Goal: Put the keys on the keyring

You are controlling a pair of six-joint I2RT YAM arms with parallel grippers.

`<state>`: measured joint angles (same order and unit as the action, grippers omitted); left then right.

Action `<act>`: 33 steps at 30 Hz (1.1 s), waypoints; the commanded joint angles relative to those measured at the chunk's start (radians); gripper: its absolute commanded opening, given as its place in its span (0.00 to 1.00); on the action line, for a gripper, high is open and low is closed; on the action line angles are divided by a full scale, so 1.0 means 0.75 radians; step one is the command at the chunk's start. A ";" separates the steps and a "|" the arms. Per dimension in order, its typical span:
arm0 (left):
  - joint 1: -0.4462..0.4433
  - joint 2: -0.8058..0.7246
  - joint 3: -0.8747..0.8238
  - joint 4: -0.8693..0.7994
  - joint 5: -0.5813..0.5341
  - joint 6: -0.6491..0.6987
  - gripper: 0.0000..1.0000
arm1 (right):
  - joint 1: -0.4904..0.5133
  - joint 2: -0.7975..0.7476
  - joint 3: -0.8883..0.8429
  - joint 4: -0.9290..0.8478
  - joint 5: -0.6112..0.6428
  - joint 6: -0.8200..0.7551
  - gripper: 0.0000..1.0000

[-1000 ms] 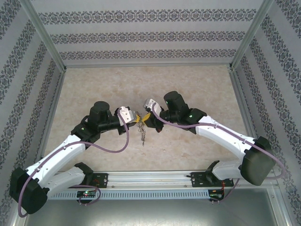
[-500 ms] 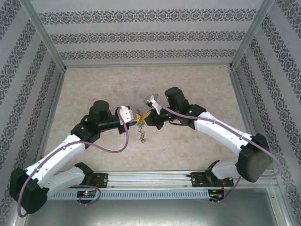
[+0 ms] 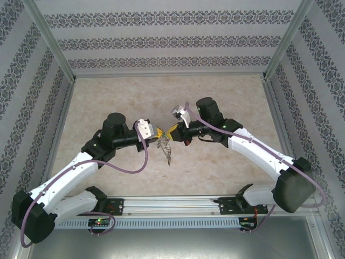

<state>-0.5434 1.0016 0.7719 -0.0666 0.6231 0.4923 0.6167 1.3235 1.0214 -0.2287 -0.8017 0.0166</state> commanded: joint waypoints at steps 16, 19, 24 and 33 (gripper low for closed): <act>-0.022 0.008 0.053 0.089 -0.007 -0.059 0.00 | -0.012 -0.052 -0.030 0.013 -0.111 -0.024 0.00; -0.024 0.002 0.048 0.097 0.005 -0.063 0.00 | -0.016 -0.069 -0.050 0.006 -0.094 -0.028 0.00; -0.022 -0.008 0.042 0.099 0.030 -0.063 0.00 | -0.025 -0.091 -0.090 0.002 -0.084 -0.029 0.00; -0.028 0.012 0.038 0.110 0.036 -0.071 0.00 | -0.014 -0.132 -0.086 0.028 -0.144 -0.058 0.00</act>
<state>-0.5499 1.0115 0.7792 -0.0647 0.6220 0.4587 0.6044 1.2423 0.9512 -0.2314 -0.8715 -0.0006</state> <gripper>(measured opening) 0.058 0.051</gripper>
